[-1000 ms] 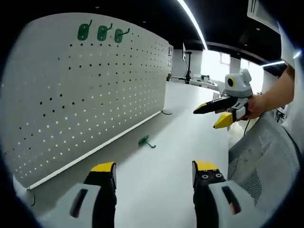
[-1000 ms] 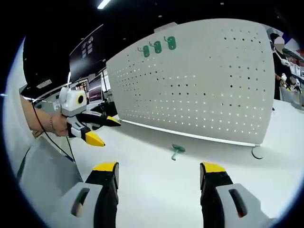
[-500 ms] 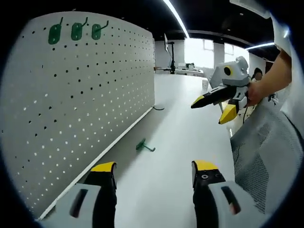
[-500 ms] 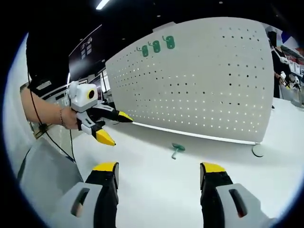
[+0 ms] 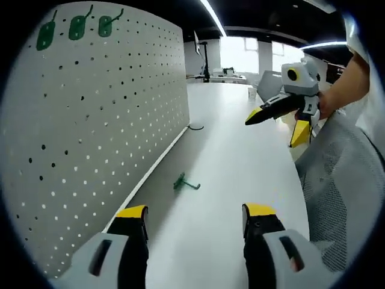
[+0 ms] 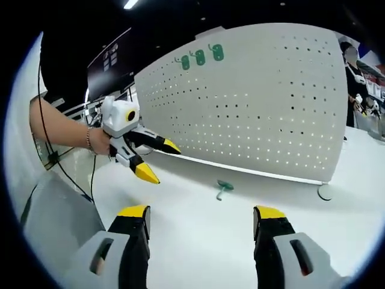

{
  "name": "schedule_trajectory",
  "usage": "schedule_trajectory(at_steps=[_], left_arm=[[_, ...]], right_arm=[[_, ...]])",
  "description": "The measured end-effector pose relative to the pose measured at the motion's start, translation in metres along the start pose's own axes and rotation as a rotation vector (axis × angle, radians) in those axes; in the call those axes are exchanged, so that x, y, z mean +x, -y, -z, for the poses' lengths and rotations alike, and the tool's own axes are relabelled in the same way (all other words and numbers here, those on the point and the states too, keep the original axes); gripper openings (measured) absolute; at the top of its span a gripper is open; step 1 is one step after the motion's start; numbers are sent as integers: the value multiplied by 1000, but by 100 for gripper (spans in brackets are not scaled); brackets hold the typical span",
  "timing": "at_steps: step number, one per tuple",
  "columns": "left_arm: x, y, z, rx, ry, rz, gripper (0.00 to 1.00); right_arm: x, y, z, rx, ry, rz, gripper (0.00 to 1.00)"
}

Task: Insert the hook assembly into the mounting plate slot until the hook locks in place.

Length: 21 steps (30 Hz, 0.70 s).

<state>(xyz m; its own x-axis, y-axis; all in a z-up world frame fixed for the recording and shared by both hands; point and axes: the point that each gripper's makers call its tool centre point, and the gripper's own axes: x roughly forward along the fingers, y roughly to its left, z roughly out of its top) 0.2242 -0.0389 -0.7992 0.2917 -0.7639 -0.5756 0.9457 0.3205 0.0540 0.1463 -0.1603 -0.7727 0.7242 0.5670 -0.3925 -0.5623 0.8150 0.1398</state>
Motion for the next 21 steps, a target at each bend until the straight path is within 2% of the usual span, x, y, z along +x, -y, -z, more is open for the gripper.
schedule_trajectory(at_steps=[17,21], left_arm=[[38,-1,1,97,-112,98,66],[43,-4,-1,120,-119,109,65]], right_arm=[[-1,5,1,3,3,15,67],[-1,5,2,18,4,15,67]])
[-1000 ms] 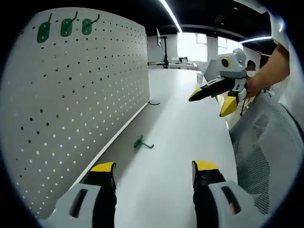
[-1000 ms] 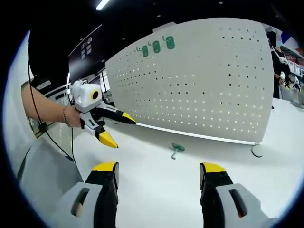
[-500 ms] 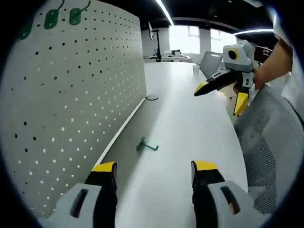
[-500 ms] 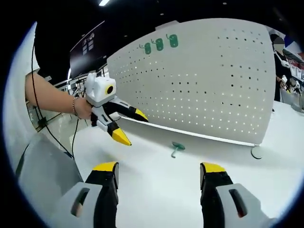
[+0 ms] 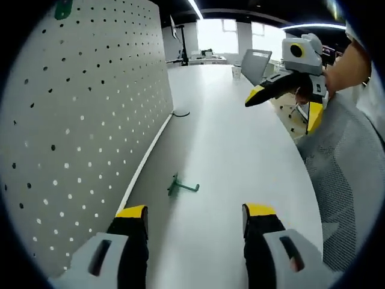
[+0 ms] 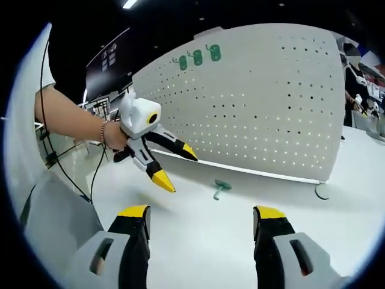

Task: Insert the hook assembly into the mounting plate slot until the hook locks in place.

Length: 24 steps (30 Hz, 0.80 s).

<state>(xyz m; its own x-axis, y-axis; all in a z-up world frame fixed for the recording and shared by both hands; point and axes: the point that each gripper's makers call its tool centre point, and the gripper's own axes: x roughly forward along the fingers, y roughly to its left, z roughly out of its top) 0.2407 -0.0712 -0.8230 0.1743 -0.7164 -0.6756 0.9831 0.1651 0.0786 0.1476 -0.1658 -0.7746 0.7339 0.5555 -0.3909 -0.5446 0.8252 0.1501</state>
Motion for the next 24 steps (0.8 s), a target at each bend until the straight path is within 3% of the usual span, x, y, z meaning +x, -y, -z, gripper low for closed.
schedule_trajectory(at_steps=[12,21,24], left_arm=[[17,-14,1,57,-55,46,64],[30,-10,4,89,-103,127,64],[36,-10,10,126,-146,141,65]], right_arm=[[3,-2,6,13,-26,-13,68],[2,-1,8,15,-35,-6,67],[2,-2,8,15,-39,-7,67]])
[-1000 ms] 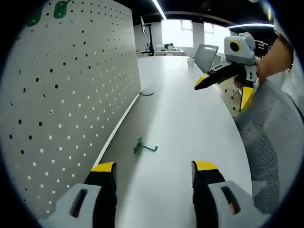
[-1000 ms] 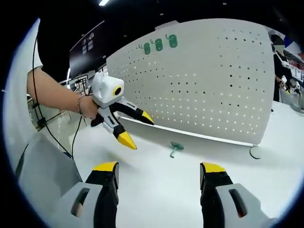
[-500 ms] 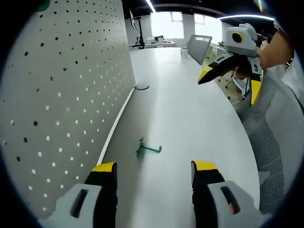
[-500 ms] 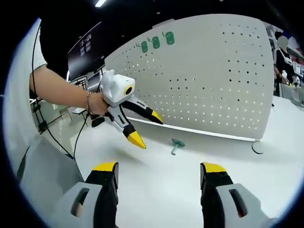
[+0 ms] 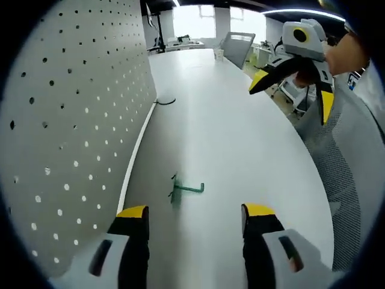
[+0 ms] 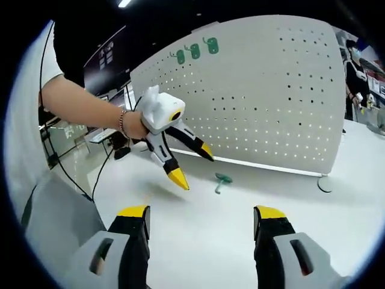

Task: Insert the hook assembly into the mounting plate slot until the hook locks in place.

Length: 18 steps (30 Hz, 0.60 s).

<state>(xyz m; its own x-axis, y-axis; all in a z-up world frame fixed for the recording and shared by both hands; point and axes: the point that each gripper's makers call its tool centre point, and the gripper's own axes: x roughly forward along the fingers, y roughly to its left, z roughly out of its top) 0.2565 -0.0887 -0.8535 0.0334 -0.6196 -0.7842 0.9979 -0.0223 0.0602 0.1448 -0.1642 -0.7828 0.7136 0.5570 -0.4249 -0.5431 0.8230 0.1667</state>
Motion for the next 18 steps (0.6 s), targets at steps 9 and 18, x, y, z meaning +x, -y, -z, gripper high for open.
schedule_trajectory(at_steps=[9,18], left_arm=[[9,-3,-3,75,-44,30,65],[20,-6,-5,120,-76,73,63]], right_arm=[[0,-2,1,-1,-5,-8,67],[0,-1,0,9,2,-8,67]])
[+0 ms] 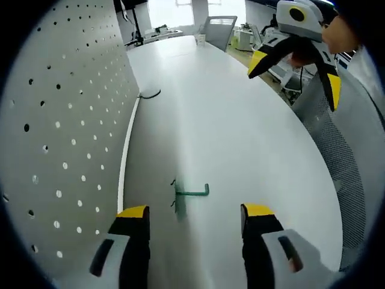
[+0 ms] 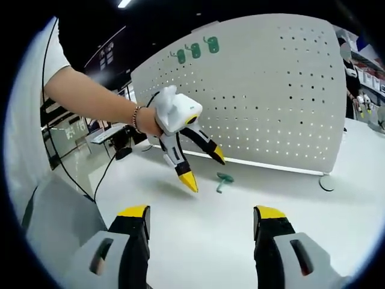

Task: Insert the hook assembly into the mounting plate slot until the hook locks in place.

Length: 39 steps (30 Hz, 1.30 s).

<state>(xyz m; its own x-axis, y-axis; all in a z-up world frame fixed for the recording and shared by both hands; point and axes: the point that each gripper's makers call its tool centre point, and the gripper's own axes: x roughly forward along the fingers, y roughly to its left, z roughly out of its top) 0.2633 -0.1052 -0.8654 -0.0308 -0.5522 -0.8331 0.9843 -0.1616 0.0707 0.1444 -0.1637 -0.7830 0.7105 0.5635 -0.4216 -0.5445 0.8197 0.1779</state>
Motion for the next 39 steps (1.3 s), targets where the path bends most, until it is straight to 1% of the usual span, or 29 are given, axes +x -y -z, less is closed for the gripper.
schedule_trajectory(at_steps=[2,3,5,6,8,12,16,17,18,21,22,23,25,28,31,34,36,39], left_arm=[[2,0,0,7,-7,11,61],[4,0,1,11,-16,22,59],[5,2,-1,-2,-17,54,57],[6,1,-1,4,-17,50,58],[9,-3,1,22,-38,46,57],[12,-2,2,27,-49,69,57],[15,-2,2,30,-54,78,58],[15,-1,2,38,-56,81,57],[15,-6,1,83,-59,53,55],[17,-2,4,52,-64,81,53],[17,-2,5,62,-66,83,53],[18,-1,4,48,-58,85,54],[18,-2,4,51,-56,82,54],[18,1,5,39,-56,101,50],[18,1,4,34,-47,97,49],[18,-3,2,0,-41,87,45],[19,-4,2,-2,-41,79,37],[19,-8,1,-28,-33,63,32]], right_arm=[[0,0,0,5,2,-1,67],[0,1,0,8,1,2,67],[0,2,0,4,4,6,66],[0,2,0,5,5,6,66],[1,2,0,2,1,5,66],[1,0,0,-14,-2,1,66],[0,1,1,-7,-1,1,66],[0,1,1,-4,0,1,66],[0,1,0,-4,2,3,66],[1,1,1,-2,0,5,65],[1,1,1,-3,-1,6,65],[1,2,0,-3,0,7,65],[1,2,0,-1,-1,9,65],[1,2,0,-2,1,10,65],[1,2,0,0,0,8,65],[1,2,0,5,3,4,64],[1,1,0,2,3,4,64],[0,2,0,5,4,5,64]])
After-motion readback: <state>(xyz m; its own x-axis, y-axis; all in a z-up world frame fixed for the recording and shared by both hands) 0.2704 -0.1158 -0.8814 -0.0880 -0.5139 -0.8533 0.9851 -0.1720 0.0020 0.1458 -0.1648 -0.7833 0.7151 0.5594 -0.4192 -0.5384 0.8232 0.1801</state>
